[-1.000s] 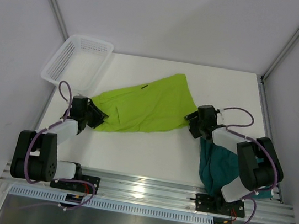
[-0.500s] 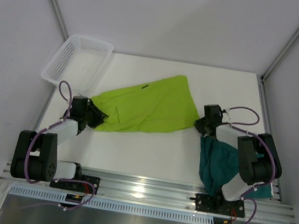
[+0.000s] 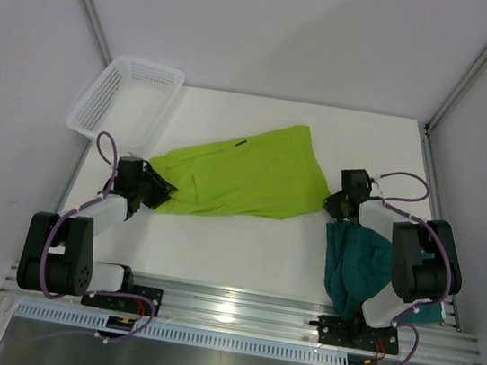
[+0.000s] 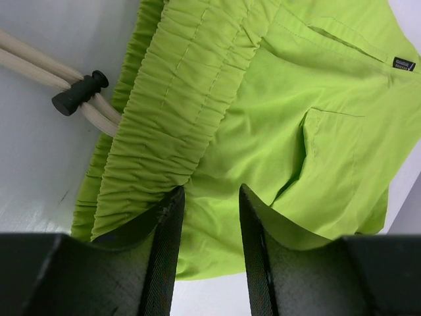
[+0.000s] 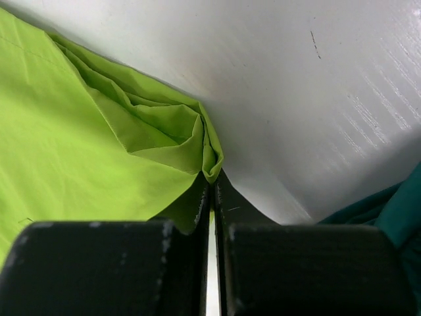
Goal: Fold and stack the shorts
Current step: Fold the shorts
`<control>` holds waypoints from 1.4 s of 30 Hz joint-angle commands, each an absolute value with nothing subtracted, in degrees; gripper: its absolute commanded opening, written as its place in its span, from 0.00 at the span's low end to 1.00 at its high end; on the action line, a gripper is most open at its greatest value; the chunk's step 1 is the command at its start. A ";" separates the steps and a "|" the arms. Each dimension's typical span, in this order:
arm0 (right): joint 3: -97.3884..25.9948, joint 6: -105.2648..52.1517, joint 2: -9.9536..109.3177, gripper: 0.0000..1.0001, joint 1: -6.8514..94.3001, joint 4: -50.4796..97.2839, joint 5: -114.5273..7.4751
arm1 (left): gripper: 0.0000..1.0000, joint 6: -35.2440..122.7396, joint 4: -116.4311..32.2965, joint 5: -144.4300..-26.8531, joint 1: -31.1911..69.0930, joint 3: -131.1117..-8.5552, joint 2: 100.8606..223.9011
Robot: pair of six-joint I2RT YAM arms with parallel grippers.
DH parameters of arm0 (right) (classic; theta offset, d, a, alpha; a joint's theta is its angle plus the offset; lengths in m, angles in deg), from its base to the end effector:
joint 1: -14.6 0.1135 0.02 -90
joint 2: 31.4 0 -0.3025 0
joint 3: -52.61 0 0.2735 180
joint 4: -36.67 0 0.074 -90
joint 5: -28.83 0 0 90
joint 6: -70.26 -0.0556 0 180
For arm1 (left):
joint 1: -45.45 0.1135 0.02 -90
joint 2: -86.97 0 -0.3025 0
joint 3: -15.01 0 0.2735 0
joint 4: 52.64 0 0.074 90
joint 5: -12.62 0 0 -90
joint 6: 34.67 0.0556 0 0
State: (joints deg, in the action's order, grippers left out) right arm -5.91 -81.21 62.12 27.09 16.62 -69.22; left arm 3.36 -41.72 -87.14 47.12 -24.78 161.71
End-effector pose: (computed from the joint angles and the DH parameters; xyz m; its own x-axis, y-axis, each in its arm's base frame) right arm 0.3303 0.0652 0.1528 -0.5015 0.7799 -0.3745 0.6382 0.6257 0.4485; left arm 0.2544 -0.0020 0.1562 -0.5123 -0.7916 -0.3331 -0.5101 0.5925 -0.6234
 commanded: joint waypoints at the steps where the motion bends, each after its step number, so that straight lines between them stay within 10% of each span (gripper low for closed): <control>1: -6.47 -76.61 60.62 0.00 25.14 13.71 -73.47 | 0.43 6.37 -39.35 -82.92 47.91 -23.50 162.83; 16: -8.31 -70.99 56.31 0.09 20.40 9.93 -77.44 | 0.52 16.04 -31.53 -96.08 43.87 -32.03 156.33; 20: -10.85 -65.64 56.50 0.61 18.38 10.46 -73.48 | 0.51 16.57 -38.71 -104.96 43.87 -30.01 153.78; 23: -11.56 -61.34 53.35 0.77 18.03 11.60 -70.85 | 0.52 16.92 -36.72 -102.80 43.96 -28.69 151.93; 30: -15.07 -51.56 44.89 0.80 26.26 11.34 -68.90 | 0.55 17.89 -30.73 -97.77 44.31 -27.11 150.70; 33: -16.57 -49.54 45.41 0.76 32.58 12.92 -63.39 | 0.75 17.80 -31.43 -99.25 45.27 -24.48 149.82; 34: -18.32 -49.10 46.20 0.72 34.35 13.10 -62.15 | 0.92 17.89 -33.18 -100.74 45.45 -23.25 149.82; 42: -28.78 -47.95 59.64 0.46 50.18 17.84 -55.81 | 0.97 18.68 -30.57 -101.20 51.25 -21.66 143.95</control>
